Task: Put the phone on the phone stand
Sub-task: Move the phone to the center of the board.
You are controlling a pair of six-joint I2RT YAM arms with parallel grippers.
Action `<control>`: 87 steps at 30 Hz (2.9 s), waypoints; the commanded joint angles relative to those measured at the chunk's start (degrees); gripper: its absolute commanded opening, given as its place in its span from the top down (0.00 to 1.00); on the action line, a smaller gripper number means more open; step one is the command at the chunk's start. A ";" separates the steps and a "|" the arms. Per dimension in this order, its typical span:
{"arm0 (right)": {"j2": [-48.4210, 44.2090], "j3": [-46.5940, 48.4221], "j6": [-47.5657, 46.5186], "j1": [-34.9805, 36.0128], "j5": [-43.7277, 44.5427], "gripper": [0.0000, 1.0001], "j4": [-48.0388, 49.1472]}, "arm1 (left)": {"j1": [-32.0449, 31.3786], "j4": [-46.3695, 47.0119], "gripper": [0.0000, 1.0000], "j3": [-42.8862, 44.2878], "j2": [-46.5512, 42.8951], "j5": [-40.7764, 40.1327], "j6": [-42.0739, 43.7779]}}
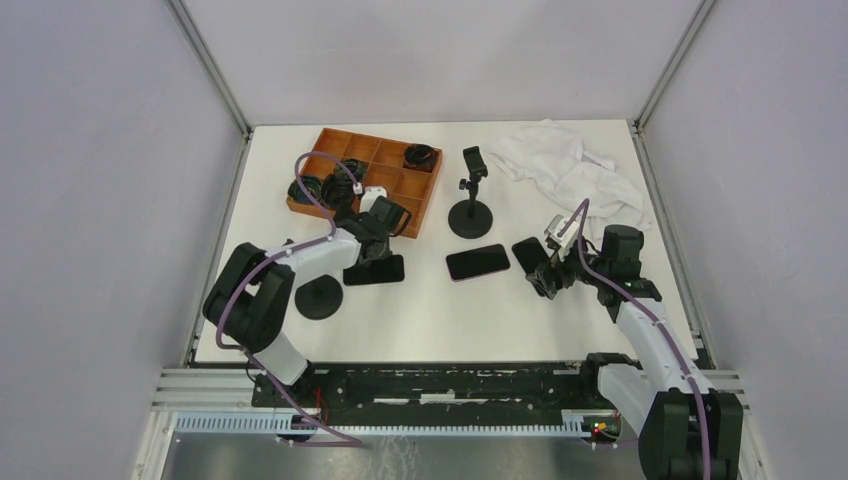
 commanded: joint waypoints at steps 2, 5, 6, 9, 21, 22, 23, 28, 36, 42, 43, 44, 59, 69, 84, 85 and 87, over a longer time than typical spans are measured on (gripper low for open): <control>-0.59 0.51 -1.02 0.99 0.74 0.02 0.72 | 1.71 2.49 0.74 0.97 1.27 -1.47 0.10; -0.56 0.50 -1.02 1.09 0.78 0.02 0.72 | 3.28 2.41 0.80 0.64 1.55 -0.25 0.05; -0.57 0.50 -1.05 1.09 0.83 0.02 0.72 | 3.41 2.39 0.81 0.59 1.46 -0.01 0.03; -0.61 0.50 -1.06 1.15 0.83 0.02 0.70 | 3.56 2.23 0.83 0.09 1.17 -0.25 -0.39; -0.52 0.59 -1.06 1.32 0.80 0.02 0.60 | 3.99 1.86 0.85 -2.08 1.29 1.24 -1.11; -0.60 0.66 -1.07 1.38 0.90 0.02 0.54 | 4.00 1.84 0.85 -2.28 1.12 1.67 -1.12; -0.51 0.68 -1.06 1.40 0.92 0.02 0.56 | 4.01 1.86 0.85 -2.44 0.94 2.25 -1.16; -0.56 0.70 -1.08 1.45 0.92 0.02 0.37 | 3.95 2.15 0.86 -3.31 0.94 4.74 -1.29; -0.69 0.76 -1.01 1.41 0.83 0.02 0.25 | 1.29 3.28 0.89 -4.05 1.44 9.86 -0.63; -0.71 0.85 -1.08 1.46 0.81 0.02 0.18 | -3.38 4.67 0.91 -3.12 2.55 12.29 0.59; -0.75 0.85 -1.10 1.44 0.81 0.02 0.19 | -4.25 4.69 0.91 -2.61 3.10 12.52 0.78; -0.76 0.85 -1.07 1.40 0.83 0.02 0.19 | -5.34 4.69 0.91 -2.14 3.67 12.71 0.89; -0.93 1.12 -1.18 1.47 0.48 0.02 -0.33 | -15.73 3.46 0.92 1.51 7.38 15.88 3.27; -1.02 1.12 -1.20 1.39 0.30 0.02 -0.50 | -24.00 1.36 0.92 -1.13 -4.03 2.73 1.81; -1.17 1.12 -1.23 1.40 0.13 0.02 -0.51 | -16.67 1.49 0.72 -15.47 -24.50 -15.84 -9.41; -1.21 1.12 -1.22 1.39 0.13 0.02 -0.51 | -14.79 1.31 0.70 -16.23 -25.11 -14.93 -10.33; -1.22 1.12 -1.19 1.45 0.13 0.02 -0.51 | -11.42 1.31 0.68 -17.94 -26.23 -13.55 -12.03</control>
